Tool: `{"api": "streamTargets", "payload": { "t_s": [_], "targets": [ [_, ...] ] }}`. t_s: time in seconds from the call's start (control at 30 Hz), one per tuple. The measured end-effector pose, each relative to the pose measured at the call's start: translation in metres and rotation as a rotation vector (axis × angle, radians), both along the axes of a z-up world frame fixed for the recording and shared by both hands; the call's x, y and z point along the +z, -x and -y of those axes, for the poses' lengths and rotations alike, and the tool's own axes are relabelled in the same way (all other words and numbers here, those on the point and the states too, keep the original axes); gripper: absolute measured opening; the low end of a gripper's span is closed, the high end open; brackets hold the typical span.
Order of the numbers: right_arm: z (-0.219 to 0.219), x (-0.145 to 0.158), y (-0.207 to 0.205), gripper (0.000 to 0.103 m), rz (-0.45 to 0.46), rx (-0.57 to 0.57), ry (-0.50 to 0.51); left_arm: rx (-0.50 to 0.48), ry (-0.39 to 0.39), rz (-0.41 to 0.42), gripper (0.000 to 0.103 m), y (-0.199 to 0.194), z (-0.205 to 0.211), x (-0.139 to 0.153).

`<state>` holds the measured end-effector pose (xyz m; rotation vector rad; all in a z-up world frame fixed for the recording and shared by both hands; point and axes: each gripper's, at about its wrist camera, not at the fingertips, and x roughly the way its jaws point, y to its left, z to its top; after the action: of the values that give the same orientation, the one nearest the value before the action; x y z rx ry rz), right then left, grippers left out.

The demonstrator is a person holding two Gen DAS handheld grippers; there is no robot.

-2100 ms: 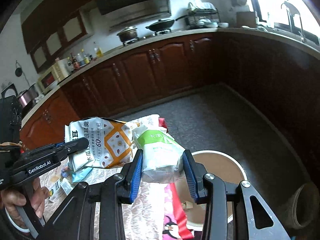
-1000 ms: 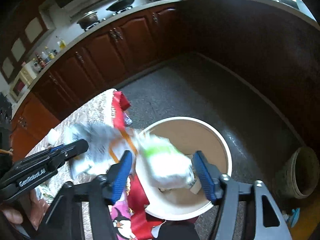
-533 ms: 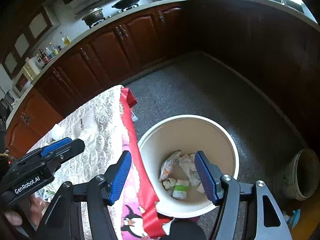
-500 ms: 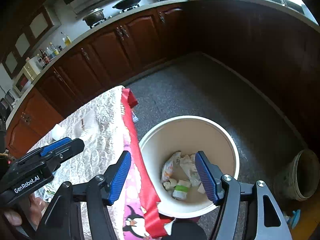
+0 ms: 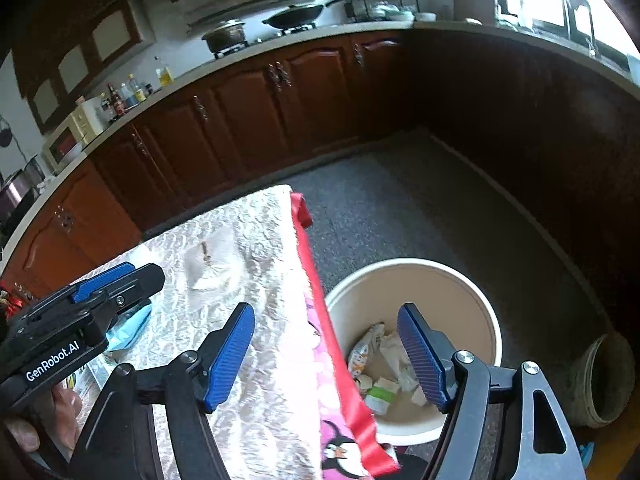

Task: Collect trash
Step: 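Move both open tools back over the remaining trash on the table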

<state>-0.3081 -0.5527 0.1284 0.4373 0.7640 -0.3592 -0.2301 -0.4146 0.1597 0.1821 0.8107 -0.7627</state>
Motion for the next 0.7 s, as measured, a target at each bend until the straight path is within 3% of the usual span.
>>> {"api": "streamTargets", "payload": {
  "t_s": [0.4, 0.57, 0.7],
  "targets": [
    [-0.045, 0.021, -0.026, 0.077, 0.034, 0.081, 0.057, 0.129, 0.039, 0.009, 0.044, -0.022, -0.069, 0.014],
    [-0.066, 0.029, -0.039, 0.077, 0.046, 0.129, 0.082, 0.179, 0.056, 0.014, 0.057, -0.030, -0.101, 0.017],
    [-0.082, 0.036, -0.048, 0.077, 0.063, 0.160, 0.098, 0.208, 0.059, 0.026, 0.057, -0.033, -0.125, 0.019]
  ]
}}
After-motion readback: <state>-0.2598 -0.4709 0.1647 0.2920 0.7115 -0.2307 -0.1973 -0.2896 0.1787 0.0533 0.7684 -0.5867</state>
